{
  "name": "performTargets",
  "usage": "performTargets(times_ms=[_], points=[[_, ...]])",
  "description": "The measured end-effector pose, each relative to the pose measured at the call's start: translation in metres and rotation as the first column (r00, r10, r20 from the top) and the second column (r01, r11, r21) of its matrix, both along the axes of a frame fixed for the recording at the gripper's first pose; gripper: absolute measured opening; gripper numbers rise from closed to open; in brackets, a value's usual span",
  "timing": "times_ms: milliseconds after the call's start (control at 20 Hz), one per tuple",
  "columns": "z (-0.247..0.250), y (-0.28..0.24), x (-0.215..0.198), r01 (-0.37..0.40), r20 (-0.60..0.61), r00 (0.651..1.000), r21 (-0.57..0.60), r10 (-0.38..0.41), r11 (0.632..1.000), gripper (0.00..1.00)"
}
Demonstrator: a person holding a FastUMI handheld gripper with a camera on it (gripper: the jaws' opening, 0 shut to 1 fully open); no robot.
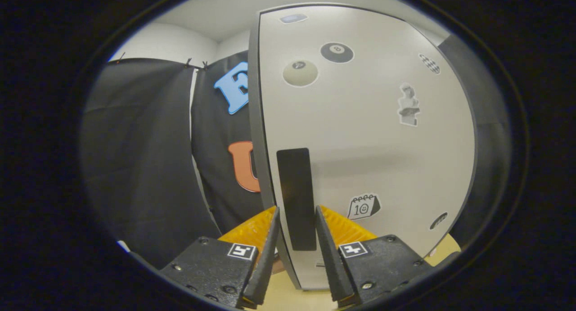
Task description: Open the shoe cabinet door, grab the shoes and put them into the shoe cabinet, then close the shoe cabinet door.
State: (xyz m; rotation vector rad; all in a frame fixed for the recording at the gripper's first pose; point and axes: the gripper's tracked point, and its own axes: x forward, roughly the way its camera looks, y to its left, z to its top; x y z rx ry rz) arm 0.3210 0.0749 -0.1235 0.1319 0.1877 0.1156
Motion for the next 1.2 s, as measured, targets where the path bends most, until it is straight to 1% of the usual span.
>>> performTargets(times_ms=[100,150,250,400,550,850,1000,1200], points=[[-0.002,-0.001,0.002,0.017,0.002,1.000,-0.003,-0.017,1.000,0.43],[-0.003,-0.003,0.001,0.014,-0.001,1.000,-0.012,-0.014,1.000,0.38],[-0.003,-0.003,-0.001,0.000,-0.005,1.000,-0.046,-0.001,0.999,0.36],[-0.004,-0.004,-0.009,-0.026,-0.014,1.000,-0.062,0.025,0.998,0.36],[-0.003,-0.004,-0.021,-0.076,-0.020,0.997,-0.093,0.074,0.993,0.35],[0.002,-0.007,-0.055,-0.171,-0.049,0.985,-0.066,0.168,0.983,0.34],[0.001,-0.015,-0.065,-0.207,-0.050,0.978,-0.082,0.203,0.975,0.33],[0.001,-0.027,-0.080,-0.271,-0.055,0.962,-0.037,0.269,0.962,0.33]])
